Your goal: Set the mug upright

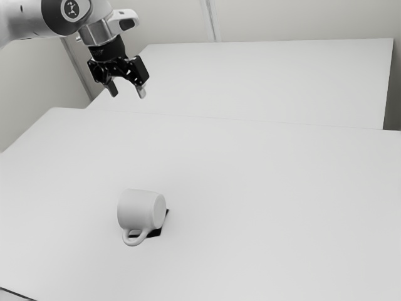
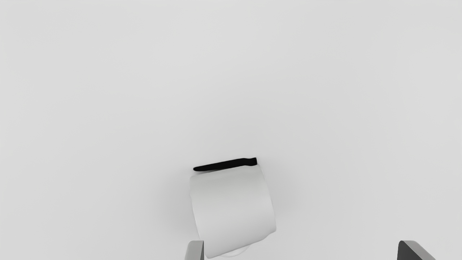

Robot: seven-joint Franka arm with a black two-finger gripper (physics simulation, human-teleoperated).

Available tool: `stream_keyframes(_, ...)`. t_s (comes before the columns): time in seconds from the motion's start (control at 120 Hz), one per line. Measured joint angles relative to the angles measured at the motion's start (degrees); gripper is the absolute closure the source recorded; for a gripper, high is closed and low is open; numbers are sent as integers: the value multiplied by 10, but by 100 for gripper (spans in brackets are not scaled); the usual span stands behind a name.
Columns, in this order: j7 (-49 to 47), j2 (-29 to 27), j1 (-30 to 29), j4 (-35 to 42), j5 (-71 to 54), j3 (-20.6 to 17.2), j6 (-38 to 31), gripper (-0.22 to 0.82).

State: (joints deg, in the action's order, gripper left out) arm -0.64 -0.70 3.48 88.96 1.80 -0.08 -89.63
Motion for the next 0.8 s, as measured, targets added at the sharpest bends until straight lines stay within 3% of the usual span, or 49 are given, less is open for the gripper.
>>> stream_keyframes(0.3, 1, -23, 7, 26, 2, 2, -7, 2)
stream_keyframes(0.533, 15, -63, -17, 115, 23, 12, -29, 3)
stream_keyframes(0.8, 67, -82, -47, 231, 104, 56, -97, 3)
